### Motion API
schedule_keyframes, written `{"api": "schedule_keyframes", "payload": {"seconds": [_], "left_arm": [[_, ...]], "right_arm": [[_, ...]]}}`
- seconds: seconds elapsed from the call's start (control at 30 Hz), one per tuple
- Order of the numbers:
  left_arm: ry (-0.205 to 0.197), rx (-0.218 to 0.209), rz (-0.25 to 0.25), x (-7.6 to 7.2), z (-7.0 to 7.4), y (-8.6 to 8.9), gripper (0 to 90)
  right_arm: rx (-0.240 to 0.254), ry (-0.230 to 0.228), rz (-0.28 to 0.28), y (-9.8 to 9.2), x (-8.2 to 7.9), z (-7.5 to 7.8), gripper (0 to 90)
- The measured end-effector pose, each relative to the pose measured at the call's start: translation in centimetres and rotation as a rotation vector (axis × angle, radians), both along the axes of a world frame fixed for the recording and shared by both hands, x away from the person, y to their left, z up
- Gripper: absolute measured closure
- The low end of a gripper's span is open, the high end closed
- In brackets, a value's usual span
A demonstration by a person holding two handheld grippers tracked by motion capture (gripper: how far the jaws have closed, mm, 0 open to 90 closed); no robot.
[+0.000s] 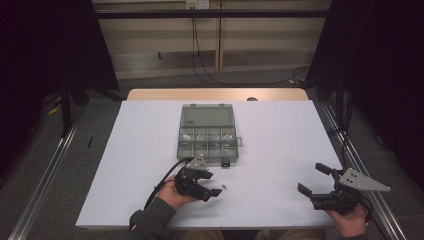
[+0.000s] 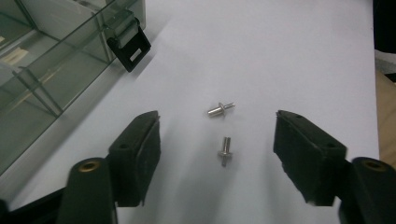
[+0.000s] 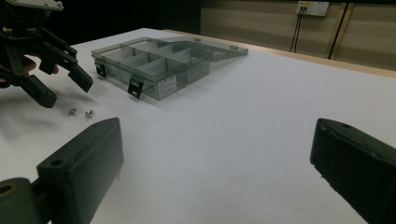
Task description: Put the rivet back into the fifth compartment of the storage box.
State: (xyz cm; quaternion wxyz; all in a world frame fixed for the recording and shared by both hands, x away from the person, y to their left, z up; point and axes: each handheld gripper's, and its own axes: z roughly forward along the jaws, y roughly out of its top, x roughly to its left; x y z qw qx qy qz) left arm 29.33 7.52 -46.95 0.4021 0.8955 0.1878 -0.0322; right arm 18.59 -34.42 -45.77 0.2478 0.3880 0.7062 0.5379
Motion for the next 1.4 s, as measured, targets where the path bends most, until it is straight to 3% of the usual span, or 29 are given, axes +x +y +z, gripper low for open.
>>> {"api": "schedule_keyframes", "payload": {"seconds": [0.07,0.17,0.23,0.6,0.93,1.03,1.4], "left_arm": [[0.008,0.013,-0.005,0.01,-0.05,-0.03,45.0],[0.033,0.006,-0.004,0.02,-0.24,-0.16,50.9],[0.03,0.024,-0.023,0.11,-0.25,-0.14,59.5],[0.026,0.038,-0.027,-0.26,-0.53,-0.62,76.2],[0.016,0.053,-0.026,-0.35,-0.74,-0.85,80.6],[-0.022,0.077,-0.04,-0.56,-0.66,-0.94,81.5],[-0.02,0.079,-0.038,-0.51,-0.62,-0.95,82.1]], "right_arm": [[-0.004,0.001,0.0,-0.01,0.04,-0.04,2.4],[-0.005,0.002,0.001,-0.03,0.05,-0.06,2.4],[-0.003,0.004,-0.001,-0.05,0.01,-0.05,2.4],[-0.008,0.006,0.003,0.03,0.04,-0.09,2.6],[-0.007,0.001,-0.002,-0.14,0.03,-0.08,2.7],[-0.01,0.005,0.001,-0.05,0.03,-0.1,2.7],[-0.009,0.002,-0.002,-0.11,0.04,-0.12,2.7]]}}
